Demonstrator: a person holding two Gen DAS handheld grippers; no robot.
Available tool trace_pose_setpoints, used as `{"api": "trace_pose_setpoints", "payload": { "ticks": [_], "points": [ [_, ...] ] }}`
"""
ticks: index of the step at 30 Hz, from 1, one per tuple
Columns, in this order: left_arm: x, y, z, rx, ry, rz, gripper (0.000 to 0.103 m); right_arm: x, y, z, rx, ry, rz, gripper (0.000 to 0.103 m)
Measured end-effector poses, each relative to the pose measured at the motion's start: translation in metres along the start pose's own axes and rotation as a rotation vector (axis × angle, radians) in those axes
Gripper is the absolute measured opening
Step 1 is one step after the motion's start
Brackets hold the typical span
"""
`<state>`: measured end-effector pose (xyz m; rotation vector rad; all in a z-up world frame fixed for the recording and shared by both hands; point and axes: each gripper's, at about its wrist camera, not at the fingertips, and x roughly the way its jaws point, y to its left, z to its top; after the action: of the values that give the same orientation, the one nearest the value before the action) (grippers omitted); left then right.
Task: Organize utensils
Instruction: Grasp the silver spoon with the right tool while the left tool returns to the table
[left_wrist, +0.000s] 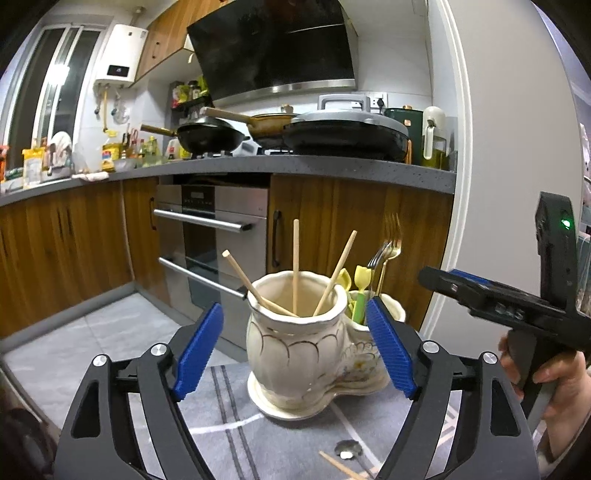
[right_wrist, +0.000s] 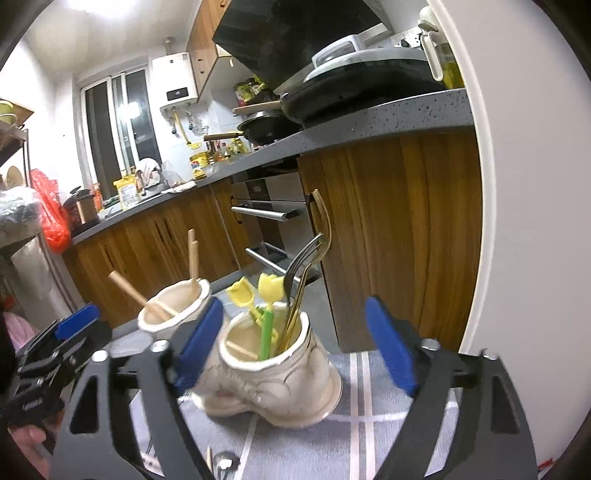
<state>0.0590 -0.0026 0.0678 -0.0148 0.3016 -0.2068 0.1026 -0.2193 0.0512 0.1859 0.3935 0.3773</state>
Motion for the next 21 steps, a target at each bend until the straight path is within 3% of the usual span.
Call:
{"api": "trace_pose_setpoints", "payload": {
  "ticks": [1,5,15,21],
  "points": [
    [-0.002,0.0,0.0,0.0,0.0,0.006,0.092,-0.006,0.0,-0.003,-0.005,0.006,0.002,0.09],
    [-0.016,0.002,0.0,-0.011,-0.021,0.031,0.096,-0.021,-0.004,-0.016,-0.009,0.029,0.011,0.098],
    [-0.041,0.008,-0.014,-0.01,0.023,0.058,0.098,-0.049,-0.006,-0.041,-0.037,0.087,-0.021,0.098],
    [-0.049,0.007,-0.031,0.021,0.091,0.063,0.098,-0.055,-0.002,-0.052,-0.081,0.121,-0.021,0.098]
  ]
}}
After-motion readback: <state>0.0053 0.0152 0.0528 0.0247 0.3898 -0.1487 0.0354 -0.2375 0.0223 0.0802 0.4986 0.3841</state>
